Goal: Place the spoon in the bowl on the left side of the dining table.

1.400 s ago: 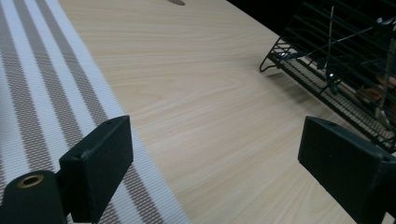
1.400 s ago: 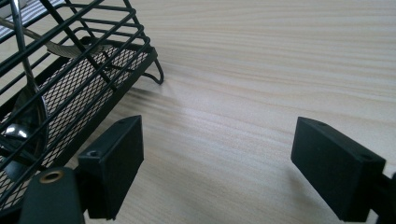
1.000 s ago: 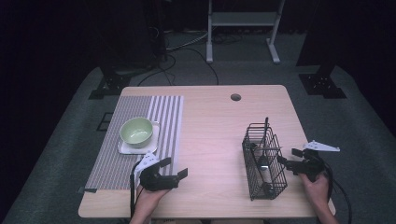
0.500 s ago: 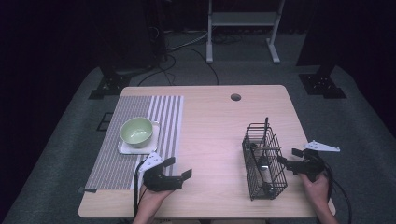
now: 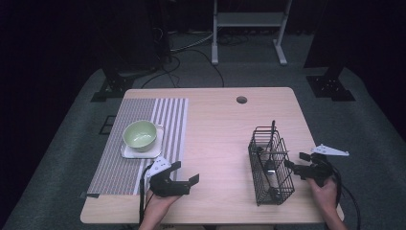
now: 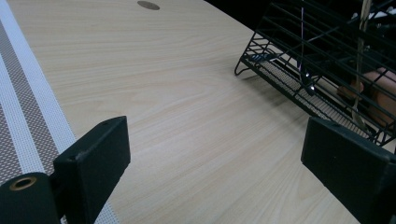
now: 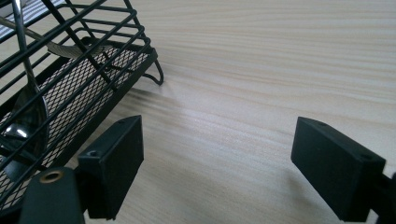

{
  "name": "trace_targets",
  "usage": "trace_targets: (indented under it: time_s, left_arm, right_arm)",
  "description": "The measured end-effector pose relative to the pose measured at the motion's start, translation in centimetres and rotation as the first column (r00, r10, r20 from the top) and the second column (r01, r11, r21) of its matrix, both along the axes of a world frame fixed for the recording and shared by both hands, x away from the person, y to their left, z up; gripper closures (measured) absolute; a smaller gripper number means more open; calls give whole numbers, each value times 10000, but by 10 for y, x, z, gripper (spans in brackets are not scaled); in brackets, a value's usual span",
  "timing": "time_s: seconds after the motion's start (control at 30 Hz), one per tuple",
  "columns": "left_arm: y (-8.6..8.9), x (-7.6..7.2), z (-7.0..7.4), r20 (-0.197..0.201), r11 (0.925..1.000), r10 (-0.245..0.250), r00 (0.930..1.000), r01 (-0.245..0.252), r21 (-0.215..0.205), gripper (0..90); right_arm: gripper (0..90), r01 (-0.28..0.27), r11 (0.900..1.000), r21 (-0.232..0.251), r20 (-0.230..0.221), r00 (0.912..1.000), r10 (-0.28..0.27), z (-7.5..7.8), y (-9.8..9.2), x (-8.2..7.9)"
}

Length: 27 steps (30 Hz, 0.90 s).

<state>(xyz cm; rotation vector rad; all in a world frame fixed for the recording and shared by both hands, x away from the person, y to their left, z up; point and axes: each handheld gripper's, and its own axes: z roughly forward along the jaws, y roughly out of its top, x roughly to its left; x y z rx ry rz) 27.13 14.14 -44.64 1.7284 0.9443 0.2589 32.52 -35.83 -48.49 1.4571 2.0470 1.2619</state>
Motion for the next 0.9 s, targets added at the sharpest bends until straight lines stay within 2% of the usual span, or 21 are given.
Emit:
trace_targets:
  time_s: [0.33,0.9]
  left_arm:
    - [-15,4,7,-114,9991,-362,9993,360,-238,73]
    - [-58,10,26,158,9898,-1316,9912,1322,-523,73]
  right_arm:
    - [160,7,10000,-46,1,10000,-7,0,0,0]
    - [160,-56,10000,-20,20,10000,56,0,0,0]
